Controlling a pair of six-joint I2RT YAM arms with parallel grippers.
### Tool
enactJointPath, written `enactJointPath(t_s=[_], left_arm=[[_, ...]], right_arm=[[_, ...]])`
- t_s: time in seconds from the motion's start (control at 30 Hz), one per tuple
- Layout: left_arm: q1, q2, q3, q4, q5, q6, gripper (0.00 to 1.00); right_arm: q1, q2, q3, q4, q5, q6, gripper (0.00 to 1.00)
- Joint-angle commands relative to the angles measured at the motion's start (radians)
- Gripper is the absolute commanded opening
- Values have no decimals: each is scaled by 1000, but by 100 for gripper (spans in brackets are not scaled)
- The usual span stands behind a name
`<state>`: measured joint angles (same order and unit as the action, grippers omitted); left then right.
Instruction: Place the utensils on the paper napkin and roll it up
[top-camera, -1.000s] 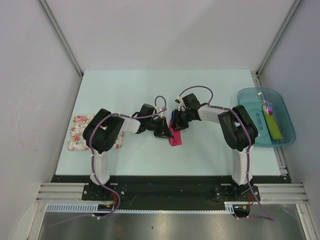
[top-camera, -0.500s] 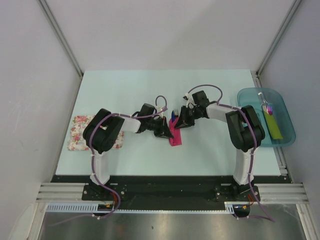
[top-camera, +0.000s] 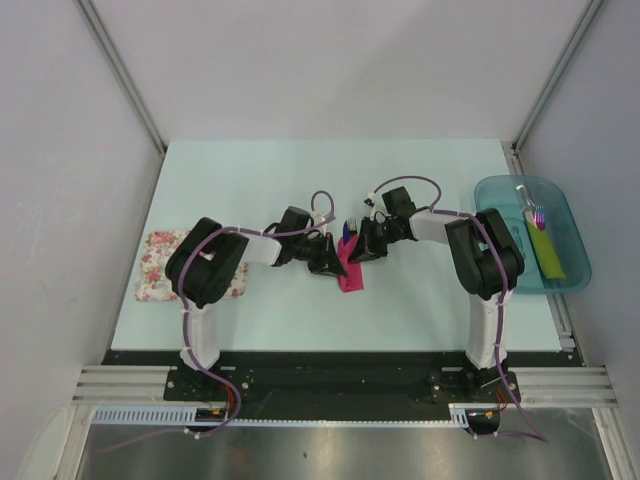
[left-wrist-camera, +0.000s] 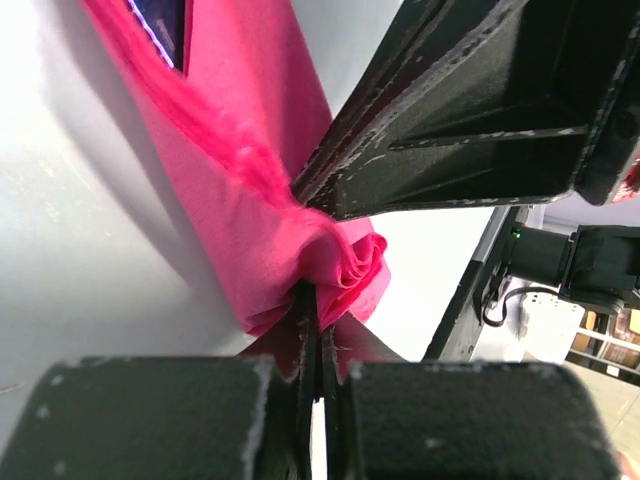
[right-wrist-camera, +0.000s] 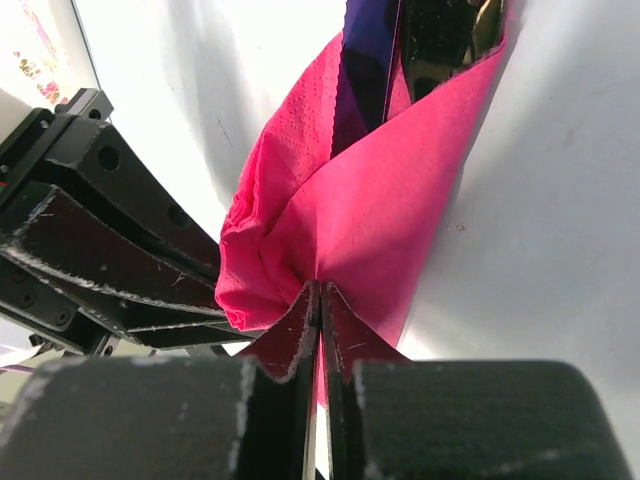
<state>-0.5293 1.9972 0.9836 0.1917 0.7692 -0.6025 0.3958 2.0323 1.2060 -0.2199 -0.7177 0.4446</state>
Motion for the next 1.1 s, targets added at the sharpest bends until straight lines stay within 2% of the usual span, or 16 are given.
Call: enactJointPath(t_s=[0.0, 0.27, 0.77, 0.93, 1.07], left_arm=[[-15, -63, 10, 41, -28, -5, 0], [-67, -97, 26, 129, 7, -54, 0], [-84, 61, 18, 313, -4, -141, 0], [-84, 90, 0, 295, -7, -132, 0], [-86, 89, -5, 207, -13, -60, 0]], right_arm=[[3, 29, -23, -12, 78, -26, 3], [5, 39, -36, -13, 92, -23, 0], [3, 45, -49, 1, 80, -6, 0], [0, 28, -28, -30, 69, -26, 1], [-27, -15, 47, -94, 43, -52, 8]])
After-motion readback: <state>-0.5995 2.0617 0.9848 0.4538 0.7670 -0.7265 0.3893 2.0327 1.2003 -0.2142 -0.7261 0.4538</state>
